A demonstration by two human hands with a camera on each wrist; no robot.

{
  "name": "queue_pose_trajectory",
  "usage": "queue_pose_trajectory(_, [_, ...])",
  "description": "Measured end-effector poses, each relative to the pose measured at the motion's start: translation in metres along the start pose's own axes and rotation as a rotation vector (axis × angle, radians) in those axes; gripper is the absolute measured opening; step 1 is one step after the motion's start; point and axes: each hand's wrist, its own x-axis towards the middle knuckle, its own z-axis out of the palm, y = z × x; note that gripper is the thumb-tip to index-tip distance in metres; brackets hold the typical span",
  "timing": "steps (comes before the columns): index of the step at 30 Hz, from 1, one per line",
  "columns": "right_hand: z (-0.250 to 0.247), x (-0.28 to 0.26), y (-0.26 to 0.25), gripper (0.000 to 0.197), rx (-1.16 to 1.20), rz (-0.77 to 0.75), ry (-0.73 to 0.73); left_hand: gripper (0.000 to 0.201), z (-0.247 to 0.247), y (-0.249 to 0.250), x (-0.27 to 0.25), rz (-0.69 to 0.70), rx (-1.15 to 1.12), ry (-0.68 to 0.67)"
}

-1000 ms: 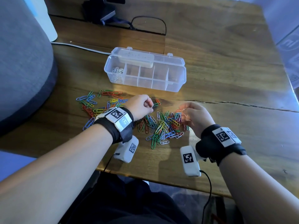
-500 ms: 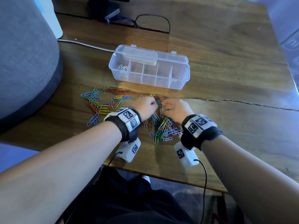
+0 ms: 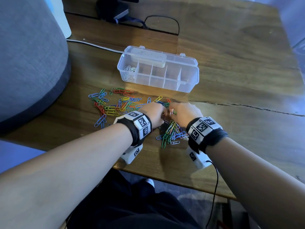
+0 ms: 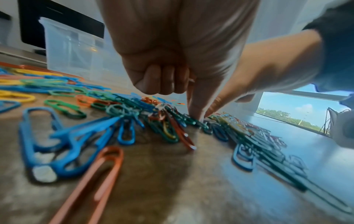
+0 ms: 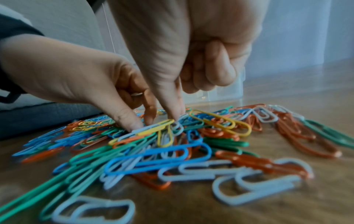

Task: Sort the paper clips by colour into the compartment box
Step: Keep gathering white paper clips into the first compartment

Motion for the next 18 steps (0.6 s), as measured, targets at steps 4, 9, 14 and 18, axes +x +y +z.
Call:
queue_pose_trajectory(4, [-0.001,-0.002,0.004,0.026,0.014,0.017,-0.014,0.010,0.004,0.001,0.006,-0.032,0.046,-0.064])
queue_pose_trajectory(9, [0.001,-0.001,0.011,0.013,0.064,0.074,-0.027,0.014,0.001,0.007,0.009,-0.049,0.025,-0.072])
queue_pose_trajectory(14, [0.002,0.000,0.024,0.016,0.130,0.111,0.012,0.026,-0.003,-0.003,0.009,-0.123,-0.329,0.012])
queue_pose_trajectory(18, [-0.002,-0.002,0.027,0.017,0.092,0.168,0.006,0.032,0.000,-0.004,0.002,-0.202,-1.064,-0.009])
